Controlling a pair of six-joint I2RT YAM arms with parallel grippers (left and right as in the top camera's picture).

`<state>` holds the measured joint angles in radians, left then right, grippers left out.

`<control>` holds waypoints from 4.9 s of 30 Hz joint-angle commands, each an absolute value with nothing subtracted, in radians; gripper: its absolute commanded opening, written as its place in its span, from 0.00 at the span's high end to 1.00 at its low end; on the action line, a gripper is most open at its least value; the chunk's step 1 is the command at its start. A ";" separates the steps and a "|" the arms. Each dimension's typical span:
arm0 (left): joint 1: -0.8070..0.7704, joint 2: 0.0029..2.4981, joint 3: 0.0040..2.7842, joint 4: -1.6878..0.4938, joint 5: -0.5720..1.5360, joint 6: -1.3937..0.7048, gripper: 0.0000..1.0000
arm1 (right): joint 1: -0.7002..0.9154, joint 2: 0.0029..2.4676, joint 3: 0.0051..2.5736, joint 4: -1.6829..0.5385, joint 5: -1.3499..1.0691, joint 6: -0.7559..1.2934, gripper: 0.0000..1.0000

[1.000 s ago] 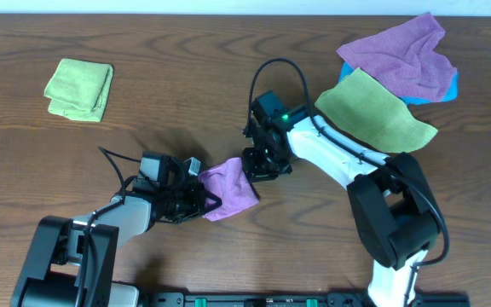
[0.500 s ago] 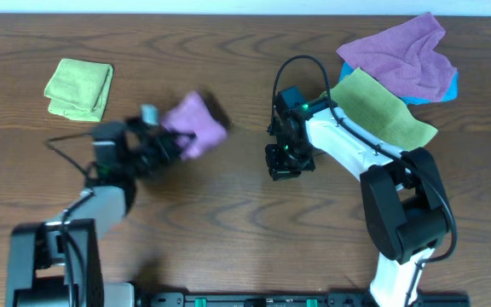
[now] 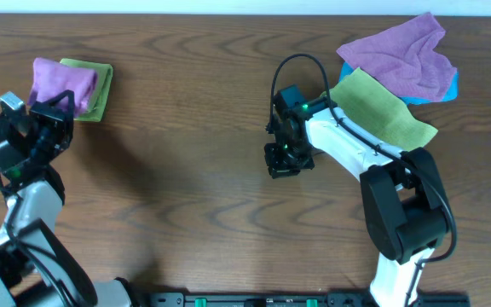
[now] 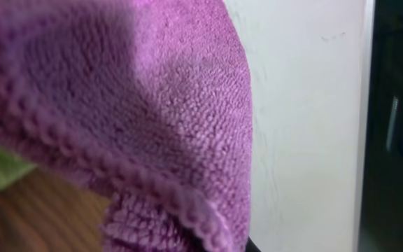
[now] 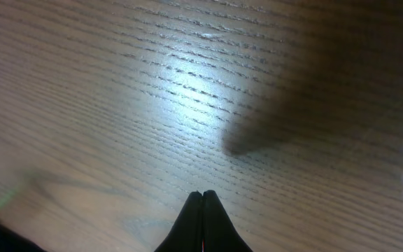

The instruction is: Fold the cloth

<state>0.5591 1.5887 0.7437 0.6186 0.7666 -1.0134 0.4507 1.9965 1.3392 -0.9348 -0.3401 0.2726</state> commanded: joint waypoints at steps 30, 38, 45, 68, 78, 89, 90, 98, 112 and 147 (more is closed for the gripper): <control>0.507 2.127 1.187 0.526 0.813 -1.100 0.94 | 0.519 1.998 1.341 -0.937 -0.337 0.284 0.98; 0.575 2.126 1.187 0.527 0.877 -1.100 0.94 | 0.519 1.998 1.341 -0.942 -0.337 0.284 0.99; 0.574 2.126 1.187 0.520 0.917 -1.096 0.94 | 0.519 1.998 1.341 -0.934 -0.342 0.303 0.99; 0.644 2.047 1.187 0.310 1.010 -1.035 0.05 | 0.554 1.998 1.341 -0.928 -0.348 0.303 0.98; 0.714 1.788 1.187 -0.388 0.871 -0.599 0.05 | 0.563 1.972 1.354 -0.999 -0.366 0.297 0.98; 0.678 1.330 1.185 -0.896 0.730 -0.164 0.05 | 0.561 1.634 1.434 -1.186 -0.191 0.291 0.99; 0.669 1.279 1.185 -0.904 0.730 -0.158 0.05 | 0.561 1.592 1.434 -1.191 -0.183 0.291 0.98; 0.448 0.845 1.185 -1.060 0.680 0.038 0.05 | 0.609 1.225 1.417 -1.277 -0.052 0.300 0.99; 0.255 0.460 1.095 -1.447 0.704 0.403 0.04 | 0.852 0.715 0.916 -1.127 0.059 0.558 0.81; -0.159 0.329 0.811 -0.975 0.284 0.371 0.05 | 0.858 0.712 0.869 -1.066 0.037 0.661 0.01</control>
<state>-0.1257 0.3752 0.8955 -1.0077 0.4374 0.3206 0.8486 0.7132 0.8730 -1.0653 0.0341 0.6472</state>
